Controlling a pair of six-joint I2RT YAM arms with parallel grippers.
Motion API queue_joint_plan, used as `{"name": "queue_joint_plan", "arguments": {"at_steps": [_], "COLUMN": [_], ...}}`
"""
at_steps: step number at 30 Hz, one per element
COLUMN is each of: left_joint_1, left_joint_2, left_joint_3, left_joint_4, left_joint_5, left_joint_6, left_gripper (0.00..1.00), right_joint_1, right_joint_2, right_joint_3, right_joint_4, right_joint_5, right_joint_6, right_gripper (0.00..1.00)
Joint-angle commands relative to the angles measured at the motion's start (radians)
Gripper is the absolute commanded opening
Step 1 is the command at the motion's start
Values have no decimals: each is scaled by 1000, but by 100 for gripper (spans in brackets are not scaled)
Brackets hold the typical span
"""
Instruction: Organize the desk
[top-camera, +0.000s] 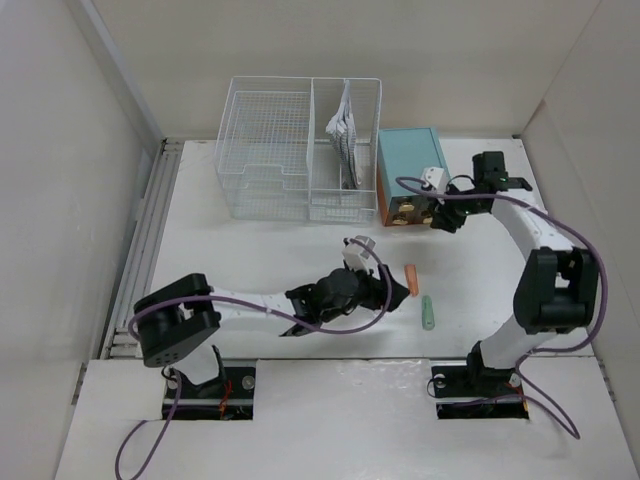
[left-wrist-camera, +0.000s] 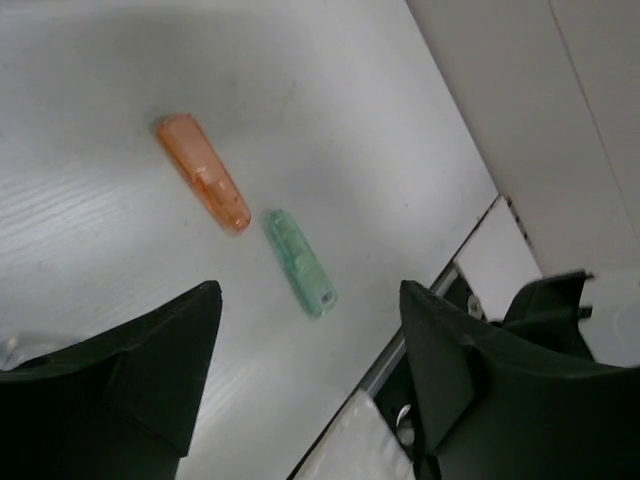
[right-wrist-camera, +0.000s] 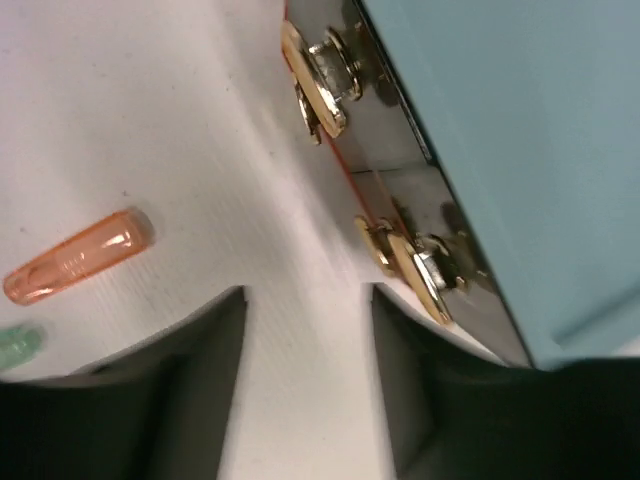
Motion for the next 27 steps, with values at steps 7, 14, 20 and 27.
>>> {"name": "queue_joint_plan", "arguments": {"at_steps": [7,14,20,27], "left_joint_1": [54,144,195,225], "left_joint_2": [155,296,471,592], "left_joint_3": [208,287,444,531], "left_joint_4": [25,38,49,25], "left_joint_5": [-193,-158,-119,-180], "left_joint_6": [-193,-377,-431,-528], "left_gripper": [38,60,70,69], "right_joint_1": [-60,-133,-202,-279], "right_joint_2": [-508,-522,-531,-542], "right_joint_3": [-280,-288,-299,-334], "right_joint_4": [367,425,540,590], "right_joint_5": [-12,-212,-339,-437], "right_joint_6": [377,723,991,1124], "right_gripper": [94,35,64,35]}}
